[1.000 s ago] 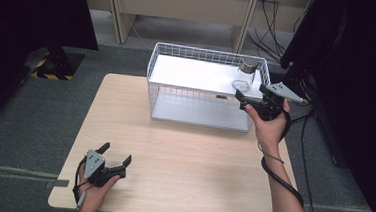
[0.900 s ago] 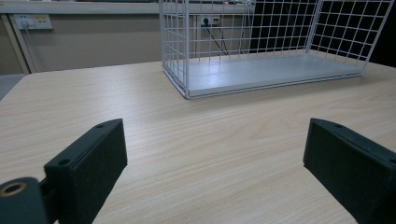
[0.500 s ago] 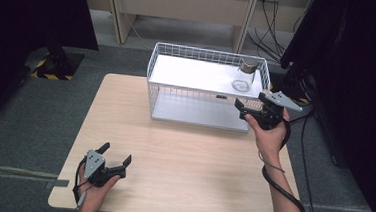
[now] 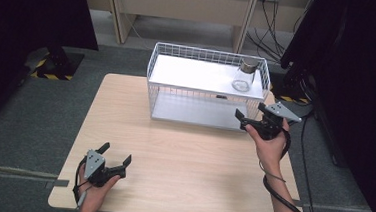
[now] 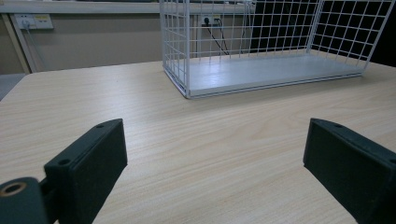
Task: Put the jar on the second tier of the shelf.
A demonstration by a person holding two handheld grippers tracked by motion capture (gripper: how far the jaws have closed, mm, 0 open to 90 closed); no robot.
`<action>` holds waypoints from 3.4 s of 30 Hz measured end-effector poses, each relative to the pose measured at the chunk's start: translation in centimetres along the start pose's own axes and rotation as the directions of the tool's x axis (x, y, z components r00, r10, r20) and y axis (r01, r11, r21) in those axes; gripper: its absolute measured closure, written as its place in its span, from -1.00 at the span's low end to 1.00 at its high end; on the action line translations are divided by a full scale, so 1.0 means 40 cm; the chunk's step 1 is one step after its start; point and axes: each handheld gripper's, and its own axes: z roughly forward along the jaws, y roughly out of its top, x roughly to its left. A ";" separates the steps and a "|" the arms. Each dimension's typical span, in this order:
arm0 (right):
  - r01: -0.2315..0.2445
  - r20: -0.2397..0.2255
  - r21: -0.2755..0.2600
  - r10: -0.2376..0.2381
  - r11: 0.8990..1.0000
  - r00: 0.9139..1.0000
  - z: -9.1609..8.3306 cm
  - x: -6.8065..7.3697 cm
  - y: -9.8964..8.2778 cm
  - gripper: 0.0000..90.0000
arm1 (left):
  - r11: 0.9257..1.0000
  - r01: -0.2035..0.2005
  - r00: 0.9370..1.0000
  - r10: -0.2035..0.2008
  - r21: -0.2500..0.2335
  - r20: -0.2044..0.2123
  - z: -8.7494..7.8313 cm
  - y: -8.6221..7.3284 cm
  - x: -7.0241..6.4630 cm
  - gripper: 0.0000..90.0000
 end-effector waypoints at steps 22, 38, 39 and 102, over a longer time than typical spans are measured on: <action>-0.026 0.014 0.042 0.025 0.999 1.000 -0.040 -0.027 -0.092 -0.93 | 1.000 -0.001 1.000 0.001 0.002 0.000 0.000 0.000 0.000 -0.87; -0.028 0.014 0.061 0.027 0.998 1.000 -0.067 -0.026 -0.138 -0.93 | 1.000 -0.001 1.000 0.001 -0.001 -0.001 0.000 0.000 -0.001 -0.87; -0.029 0.015 0.062 0.028 0.998 0.999 -0.070 -0.027 -0.142 -0.93 | 1.000 -0.001 1.000 0.001 0.000 -0.001 0.000 0.000 -0.001 -0.87; -0.080 0.071 0.131 0.072 0.988 0.995 -0.192 -0.038 -0.375 -0.92 | 1.000 -0.006 1.000 0.006 -0.003 -0.005 -0.001 0.000 -0.003 -0.87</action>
